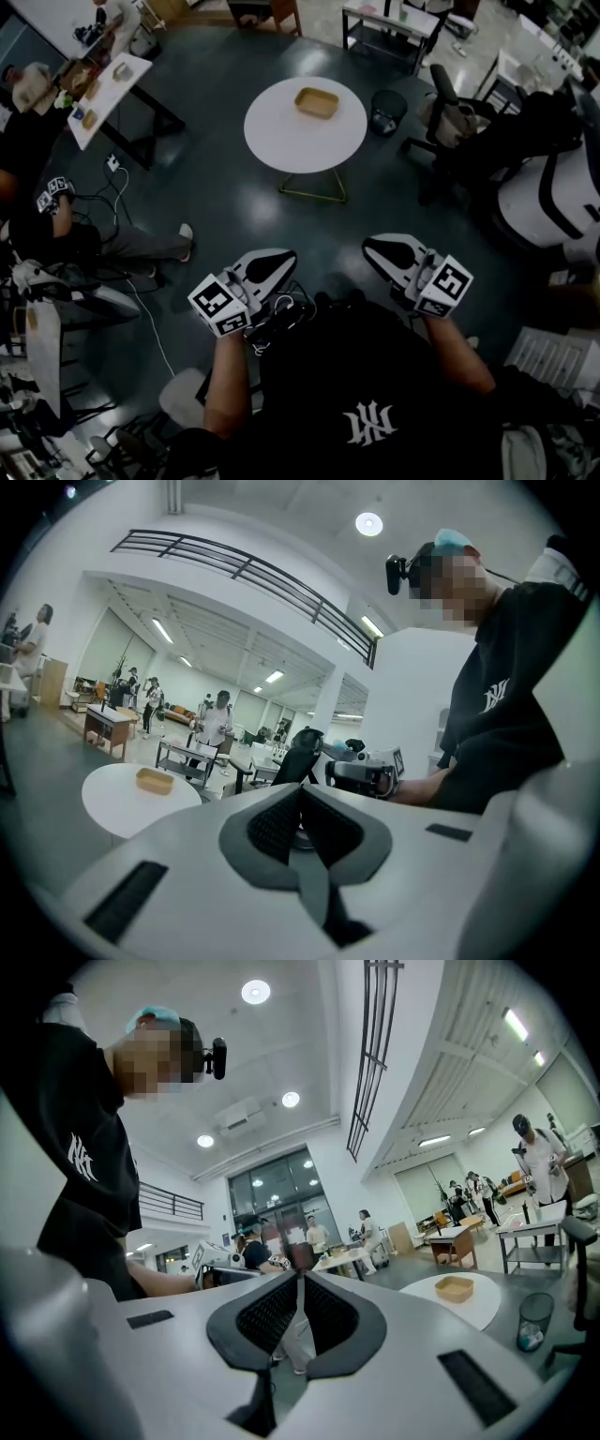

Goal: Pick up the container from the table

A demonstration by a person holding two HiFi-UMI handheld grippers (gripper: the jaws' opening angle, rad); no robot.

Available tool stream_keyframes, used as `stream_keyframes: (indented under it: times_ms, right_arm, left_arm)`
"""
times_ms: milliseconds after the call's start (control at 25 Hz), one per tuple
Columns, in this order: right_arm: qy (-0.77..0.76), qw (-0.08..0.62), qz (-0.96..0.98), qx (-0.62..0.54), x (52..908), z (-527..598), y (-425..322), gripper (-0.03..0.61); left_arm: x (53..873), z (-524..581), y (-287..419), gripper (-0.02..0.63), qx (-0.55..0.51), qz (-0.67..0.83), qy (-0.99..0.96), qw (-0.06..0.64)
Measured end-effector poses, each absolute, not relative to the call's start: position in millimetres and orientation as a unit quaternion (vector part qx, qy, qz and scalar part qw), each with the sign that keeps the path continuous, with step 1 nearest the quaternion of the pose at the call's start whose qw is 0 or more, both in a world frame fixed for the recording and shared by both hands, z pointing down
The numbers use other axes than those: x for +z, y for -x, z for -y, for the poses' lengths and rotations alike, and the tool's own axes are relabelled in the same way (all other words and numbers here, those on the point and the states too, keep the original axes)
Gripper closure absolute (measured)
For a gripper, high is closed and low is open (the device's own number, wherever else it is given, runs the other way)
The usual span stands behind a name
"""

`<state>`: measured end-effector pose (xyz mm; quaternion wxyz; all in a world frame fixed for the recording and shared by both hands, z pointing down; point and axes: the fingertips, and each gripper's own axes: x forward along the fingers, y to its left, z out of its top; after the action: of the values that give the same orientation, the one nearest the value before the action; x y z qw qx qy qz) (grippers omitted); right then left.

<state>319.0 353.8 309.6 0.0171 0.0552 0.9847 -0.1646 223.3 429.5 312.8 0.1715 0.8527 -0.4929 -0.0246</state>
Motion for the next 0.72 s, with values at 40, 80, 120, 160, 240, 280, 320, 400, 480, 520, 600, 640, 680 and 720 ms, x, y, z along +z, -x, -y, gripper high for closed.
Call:
stream_keyframes:
  times_ms: [40, 80, 120, 160, 240, 280, 320, 400, 480, 520, 600, 640, 680, 720]
  right_arm:
    - [-0.054, 0.014, -0.985, -0.166, 311.9, -352.7, -320.5, 0.529]
    - [-0.052, 0.011, -0.984, -0.167, 314.3, -351.9, -322.0, 0.531]
    - [-0.051, 0.009, -0.984, -0.169, 316.4, -351.4, -323.1, 0.529]
    - [-0.050, 0.006, -0.984, -0.170, 318.0, -351.1, -324.0, 0.531]
    - [-0.050, 0.004, -0.984, -0.171, 319.6, -350.3, -325.4, 0.531]
    - [-0.050, 0.004, -0.984, -0.171, 319.9, -349.9, -325.5, 0.529]
    - [-0.050, 0.004, -0.984, -0.171, 320.1, -349.7, -325.4, 0.529]
    - [-0.050, 0.005, -0.984, -0.172, 320.5, -349.8, -325.4, 0.529]
    - [-0.050, 0.007, -0.983, -0.175, 320.4, -348.8, -326.8, 0.531]
    - [-0.050, 0.007, -0.983, -0.176, 320.3, -347.8, -327.9, 0.529]
    - [-0.049, 0.008, -0.983, -0.178, 320.4, -345.2, -330.1, 0.529]
    - [-0.049, 0.009, -0.983, -0.179, 320.4, -343.9, -331.1, 0.531]
    - [-0.048, 0.010, -0.982, -0.180, 320.3, -342.7, -331.8, 0.529]
    - [-0.048, 0.010, -0.982, -0.181, 320.1, -341.9, -332.4, 0.531]
  left_arm:
    - [314.6, -429.0, -224.2, 0.611, -0.024, 0.493, -0.852, 0.174]
    - [316.8, -428.7, -225.2, 0.611, -0.022, 0.492, -0.852, 0.177]
    - [318.7, -428.4, -226.4, 0.611, -0.019, 0.492, -0.852, 0.180]
    - [319.9, -428.1, -227.5, 0.611, -0.018, 0.491, -0.852, 0.182]
    - [320.5, -427.0, -229.3, 0.611, -0.016, 0.490, -0.852, 0.183]
    - [320.7, -426.6, -229.7, 0.611, -0.016, 0.490, -0.852, 0.184]
    - [321.1, -426.3, -229.7, 0.611, -0.015, 0.490, -0.852, 0.184]
    - [322.3, -426.5, -230.4, 0.611, -0.013, 0.489, -0.852, 0.186]
    - [322.8, -426.2, -232.2, 0.611, -0.010, 0.488, -0.852, 0.187]
    - [322.6, -425.6, -233.1, 0.611, -0.009, 0.488, -0.852, 0.187]
    - [321.8, -423.8, -234.8, 0.611, -0.008, 0.489, -0.852, 0.186]
    - [321.1, -423.0, -235.4, 0.611, -0.007, 0.489, -0.852, 0.186]
    - [320.4, -422.4, -235.8, 0.611, -0.007, 0.490, -0.852, 0.186]
    - [319.8, -422.2, -236.1, 0.611, -0.007, 0.490, -0.852, 0.185]
